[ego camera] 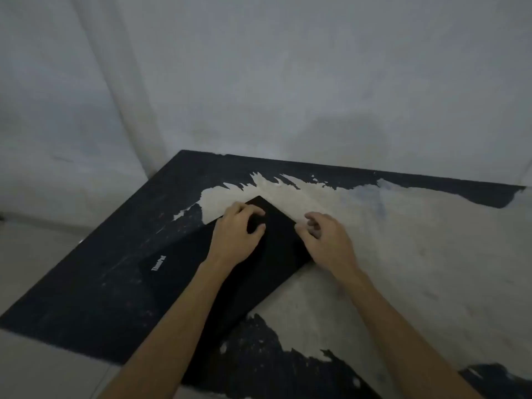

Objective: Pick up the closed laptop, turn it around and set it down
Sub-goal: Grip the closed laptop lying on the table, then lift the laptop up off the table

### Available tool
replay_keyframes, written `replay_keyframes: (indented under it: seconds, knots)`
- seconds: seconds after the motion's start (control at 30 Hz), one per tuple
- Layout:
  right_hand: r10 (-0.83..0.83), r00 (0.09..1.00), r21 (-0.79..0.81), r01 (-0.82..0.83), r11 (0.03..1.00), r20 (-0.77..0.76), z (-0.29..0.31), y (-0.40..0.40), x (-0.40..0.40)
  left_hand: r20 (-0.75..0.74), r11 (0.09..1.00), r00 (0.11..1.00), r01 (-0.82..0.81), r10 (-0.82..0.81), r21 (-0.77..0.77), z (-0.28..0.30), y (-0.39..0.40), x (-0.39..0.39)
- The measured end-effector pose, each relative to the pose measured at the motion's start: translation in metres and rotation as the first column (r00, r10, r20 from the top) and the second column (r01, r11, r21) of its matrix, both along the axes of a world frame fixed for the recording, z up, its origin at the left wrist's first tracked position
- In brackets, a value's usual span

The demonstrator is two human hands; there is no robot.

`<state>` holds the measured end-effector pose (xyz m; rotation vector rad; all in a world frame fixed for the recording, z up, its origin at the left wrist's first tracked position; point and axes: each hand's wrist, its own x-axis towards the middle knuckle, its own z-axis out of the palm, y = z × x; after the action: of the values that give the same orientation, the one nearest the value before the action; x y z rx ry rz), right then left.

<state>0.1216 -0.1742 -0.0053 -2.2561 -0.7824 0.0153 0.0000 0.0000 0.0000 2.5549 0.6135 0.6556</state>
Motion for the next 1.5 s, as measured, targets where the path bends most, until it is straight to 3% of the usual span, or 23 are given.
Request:
replay_keyframes:
  seconds: [0.13, 0.23, 0.4, 0.73, 0.93, 1.1, 1.23, 1.37, 1.5]
  knots:
    - [-0.017, 0.995, -0.239, 0.039, 0.970, 0.096, -0.001, 0.014, -0.010, -0.221, 0.978, 0.953, -0.200, 0.208, 0.058, -0.005, 0.014, -0.005]
    - [-0.027, 0.989, -0.300, 0.069, 0.951, 0.144, -0.006, 0.023, -0.015, -0.274, 0.964, 0.924, -0.251, 0.265, 0.088, -0.009, 0.016, -0.001]
    - [-0.098, 0.987, -0.229, 0.126, 0.965, 0.130, -0.011, 0.029, -0.014, -0.265, 0.946, 0.909, -0.312, 0.323, 0.082, -0.006, 0.017, 0.007]
    - [-0.044, 0.999, -0.047, 0.045, 0.998, 0.031, -0.007, 0.022, -0.008, -0.211, 0.937, 0.919, -0.348, 0.334, -0.032, 0.000, 0.031, 0.019]
    - [-0.051, 0.999, 0.097, 0.053, 0.994, -0.017, 0.000, 0.020, -0.005, -0.225, 0.949, 0.923, -0.316, 0.312, 0.018, 0.010, 0.040, 0.030]
    - [-0.064, 0.998, 0.183, 0.068, 0.981, -0.027, 0.015, 0.021, -0.004, -0.313, 0.969, 0.923, -0.246, 0.225, -0.027, 0.027, 0.057, 0.035]
    - [-0.112, 0.994, 0.294, 0.109, 0.950, -0.005, 0.033, 0.021, 0.003, -0.339, 0.945, 0.908, -0.302, 0.246, -0.124, 0.037, 0.062, 0.039]
    - [-0.137, 0.974, 0.478, 0.207, 0.854, -0.178, 0.056, 0.014, 0.007, -0.321, 0.913, 0.903, -0.358, 0.286, -0.194, 0.050, 0.057, 0.042]
    - [0.037, 0.867, 0.585, 0.303, 0.752, -0.497, 0.057, 0.009, -0.004, -0.224, 0.887, 0.918, -0.379, 0.326, -0.264, 0.068, 0.055, 0.046]
